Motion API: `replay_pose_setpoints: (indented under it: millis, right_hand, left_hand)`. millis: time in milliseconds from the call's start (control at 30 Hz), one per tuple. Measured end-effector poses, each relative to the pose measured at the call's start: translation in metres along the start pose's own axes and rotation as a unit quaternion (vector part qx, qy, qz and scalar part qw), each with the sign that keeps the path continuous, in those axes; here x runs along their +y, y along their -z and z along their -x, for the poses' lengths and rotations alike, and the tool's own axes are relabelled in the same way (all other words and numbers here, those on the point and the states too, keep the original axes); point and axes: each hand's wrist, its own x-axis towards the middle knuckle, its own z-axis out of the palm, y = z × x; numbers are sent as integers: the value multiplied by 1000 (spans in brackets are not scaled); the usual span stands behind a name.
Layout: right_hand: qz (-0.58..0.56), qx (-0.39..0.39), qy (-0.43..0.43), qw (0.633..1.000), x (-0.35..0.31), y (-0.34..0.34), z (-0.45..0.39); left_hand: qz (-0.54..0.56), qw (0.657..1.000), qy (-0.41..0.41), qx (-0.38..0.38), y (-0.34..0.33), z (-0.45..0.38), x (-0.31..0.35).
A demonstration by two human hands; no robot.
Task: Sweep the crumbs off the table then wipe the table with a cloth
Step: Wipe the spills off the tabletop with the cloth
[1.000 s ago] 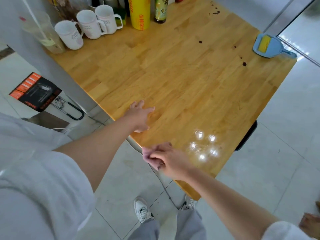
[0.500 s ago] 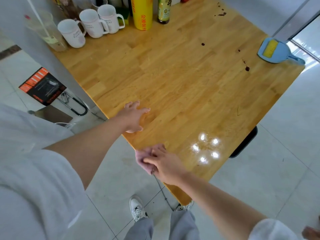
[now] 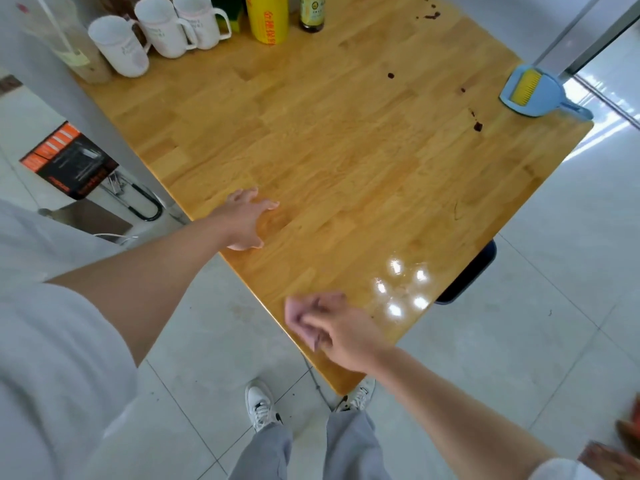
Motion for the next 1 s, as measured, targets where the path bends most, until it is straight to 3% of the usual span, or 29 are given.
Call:
replay_pose_setpoints:
  millis: [67, 133, 167, 200, 267, 300, 367, 467, 533, 567, 633, 700, 767, 800, 833, 900, 967, 1000]
  right_hand:
    - [-33, -88, 58, 994, 14, 15, 20]
    - [-114, 12, -83, 990, 55, 49, 30]
    - [-117, 107, -214, 964, 78, 68, 34]
    - [-93, 203, -348, 910, 98, 83, 38]
    - [-59, 314, -502, 804, 112, 85, 42]
    - [-38, 323, -500, 802, 104, 75, 38]
    - [13, 263, -406, 875, 75, 45, 33]
    - [6, 73, -160, 984, 28, 0, 50]
    - [-12, -91, 22, 996, 15, -9, 70]
    - [-37, -132, 56, 989, 22, 0, 73]
    - [-90, -139, 7, 986, 53, 34, 67]
    - [-106, 15, -125, 986, 93, 69, 54]
    - [-103, 211, -308, 922, 108, 83, 42]
    - [-92, 254, -370, 889, 99, 78, 34]
    - [-68, 256, -383, 885, 82, 66, 27]
    - [-36, 185, -281, 941, 42, 26, 22]
    - [-46, 28, -76, 996, 2, -15, 37]
    - [-44, -63, 30, 997, -9, -26, 49]
  left_hand:
    - [3, 1000, 27, 11, -4, 5, 14]
    - [10, 998, 32, 56, -16, 13, 42]
    - [29, 996, 22, 79, -25, 16, 59]
    - [54, 994, 8, 91, -34, 19, 77]
    - [79, 994, -3, 73, -47, 20, 109]
    - [76, 996, 6, 54, -50, 18, 120]
    - [56, 998, 32, 28, -47, 13, 130]
    - [35, 998, 49, 7, -38, 9, 134]
    - [38, 997, 62, -2, -35, 8, 139]
    - [43, 997, 68, -5, -34, 7, 141]
    - [53, 996, 71, -6, -34, 5, 143]
    - [56, 996, 70, -1, -38, 5, 140]
    - [57, 996, 69, 3, -42, 5, 137]
    - [57, 996, 68, 5, -42, 4, 136]
    - [55, 996, 68, 7, -42, 3, 135]
    - [47, 997, 64, 9, -41, 2, 136]
    - [52, 996, 67, 11, -40, 4, 135]
    - [57, 996, 67, 9, -40, 5, 136]
